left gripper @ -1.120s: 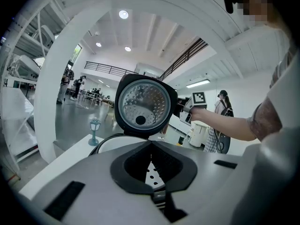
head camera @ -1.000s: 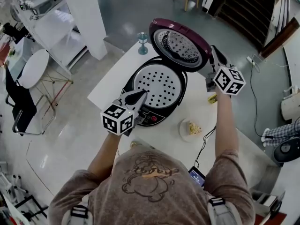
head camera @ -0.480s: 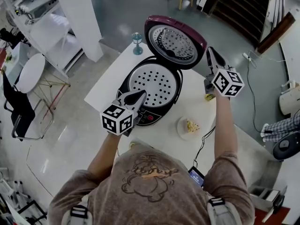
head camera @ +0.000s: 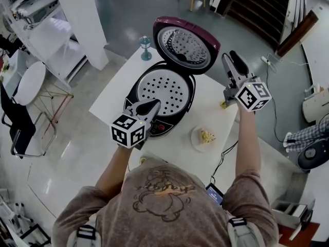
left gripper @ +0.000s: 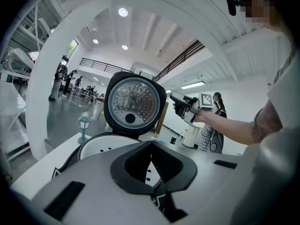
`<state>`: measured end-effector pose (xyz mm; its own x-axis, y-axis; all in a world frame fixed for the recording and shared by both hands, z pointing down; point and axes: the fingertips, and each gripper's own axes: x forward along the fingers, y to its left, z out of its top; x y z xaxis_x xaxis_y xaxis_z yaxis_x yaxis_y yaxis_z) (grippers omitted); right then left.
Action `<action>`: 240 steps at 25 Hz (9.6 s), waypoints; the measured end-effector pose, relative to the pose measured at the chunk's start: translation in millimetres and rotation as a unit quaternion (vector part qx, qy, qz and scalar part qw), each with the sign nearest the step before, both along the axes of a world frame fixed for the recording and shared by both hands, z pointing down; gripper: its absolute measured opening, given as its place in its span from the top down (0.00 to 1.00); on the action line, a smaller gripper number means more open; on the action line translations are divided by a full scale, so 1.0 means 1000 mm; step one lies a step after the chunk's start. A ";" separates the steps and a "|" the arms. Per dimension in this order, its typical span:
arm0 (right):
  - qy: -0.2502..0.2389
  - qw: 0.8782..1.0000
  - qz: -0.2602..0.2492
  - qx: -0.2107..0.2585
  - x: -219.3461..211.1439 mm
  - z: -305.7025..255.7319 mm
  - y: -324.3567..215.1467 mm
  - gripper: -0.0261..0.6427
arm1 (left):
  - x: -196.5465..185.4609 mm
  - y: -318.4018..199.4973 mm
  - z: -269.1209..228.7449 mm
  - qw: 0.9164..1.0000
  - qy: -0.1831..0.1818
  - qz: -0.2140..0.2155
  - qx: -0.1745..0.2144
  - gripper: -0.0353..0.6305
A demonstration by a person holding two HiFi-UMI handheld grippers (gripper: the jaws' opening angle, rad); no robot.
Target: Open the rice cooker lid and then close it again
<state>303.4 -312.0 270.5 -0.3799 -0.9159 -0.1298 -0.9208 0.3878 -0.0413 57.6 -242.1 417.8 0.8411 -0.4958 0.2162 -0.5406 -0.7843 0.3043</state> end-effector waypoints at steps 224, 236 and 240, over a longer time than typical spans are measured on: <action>-0.008 0.987 -0.005 -0.162 -0.175 0.177 0.239 0.63 | -0.064 0.090 0.000 0.997 -0.060 0.027 0.049 0.91; -0.005 0.988 0.038 -0.148 -0.181 0.185 0.310 0.84 | -0.093 0.162 0.006 0.997 -0.008 -0.001 0.072 0.91; -0.004 0.987 0.061 -0.147 -0.183 0.197 0.326 0.90 | -0.100 0.180 0.020 0.996 -0.006 -0.009 0.084 0.91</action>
